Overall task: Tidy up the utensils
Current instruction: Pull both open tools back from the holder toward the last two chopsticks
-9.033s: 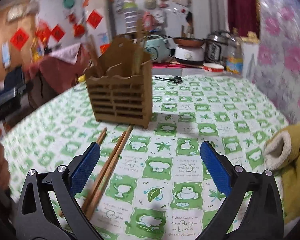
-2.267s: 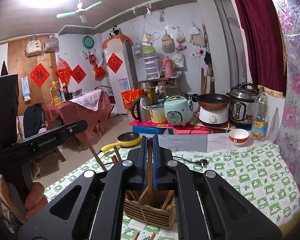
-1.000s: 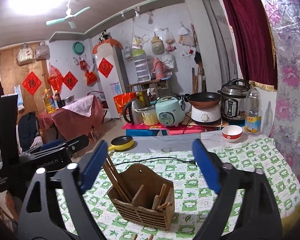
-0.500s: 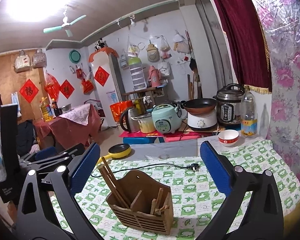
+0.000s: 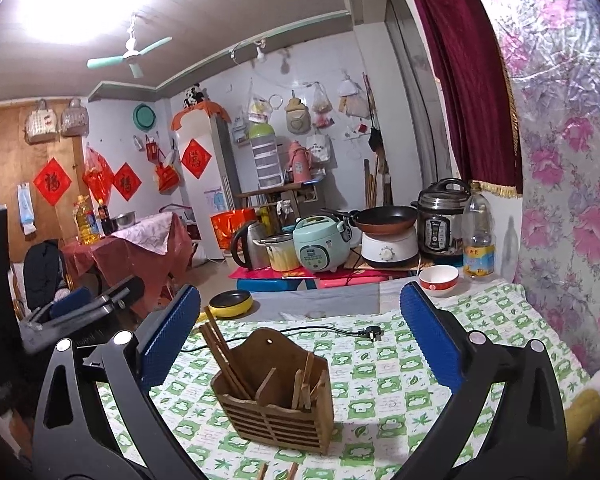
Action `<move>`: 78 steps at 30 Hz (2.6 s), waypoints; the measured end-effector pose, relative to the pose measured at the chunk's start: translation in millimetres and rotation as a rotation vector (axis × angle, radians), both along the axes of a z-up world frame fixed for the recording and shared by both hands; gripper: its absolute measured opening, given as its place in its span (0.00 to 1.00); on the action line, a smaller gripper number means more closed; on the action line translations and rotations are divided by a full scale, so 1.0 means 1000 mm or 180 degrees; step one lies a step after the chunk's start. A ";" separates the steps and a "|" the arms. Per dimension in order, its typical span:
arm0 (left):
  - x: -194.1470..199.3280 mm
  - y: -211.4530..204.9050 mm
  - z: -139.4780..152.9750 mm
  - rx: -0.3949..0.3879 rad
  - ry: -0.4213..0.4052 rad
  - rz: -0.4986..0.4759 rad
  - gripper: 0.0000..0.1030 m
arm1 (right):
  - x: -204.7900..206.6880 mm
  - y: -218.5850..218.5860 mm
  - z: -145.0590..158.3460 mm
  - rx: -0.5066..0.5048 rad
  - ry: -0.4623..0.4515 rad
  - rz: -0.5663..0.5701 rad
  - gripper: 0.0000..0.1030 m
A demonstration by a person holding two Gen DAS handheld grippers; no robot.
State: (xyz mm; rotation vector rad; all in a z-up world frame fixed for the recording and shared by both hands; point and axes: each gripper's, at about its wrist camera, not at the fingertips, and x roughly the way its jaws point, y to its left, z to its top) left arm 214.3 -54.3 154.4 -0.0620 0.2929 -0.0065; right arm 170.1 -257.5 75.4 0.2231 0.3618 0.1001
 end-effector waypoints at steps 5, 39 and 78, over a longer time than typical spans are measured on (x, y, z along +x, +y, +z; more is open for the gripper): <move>-0.026 -0.003 -0.027 0.0290 -0.0145 0.0150 0.94 | -0.012 0.006 -0.008 0.0005 0.0025 0.0028 0.94; -0.054 0.028 -0.119 0.0517 0.0453 0.0510 0.95 | -0.085 0.040 -0.153 -0.0724 0.1018 0.0537 0.94; -0.065 0.018 -0.130 0.0761 0.0512 0.0411 0.95 | -0.077 0.034 -0.173 -0.0658 0.1418 0.0513 0.94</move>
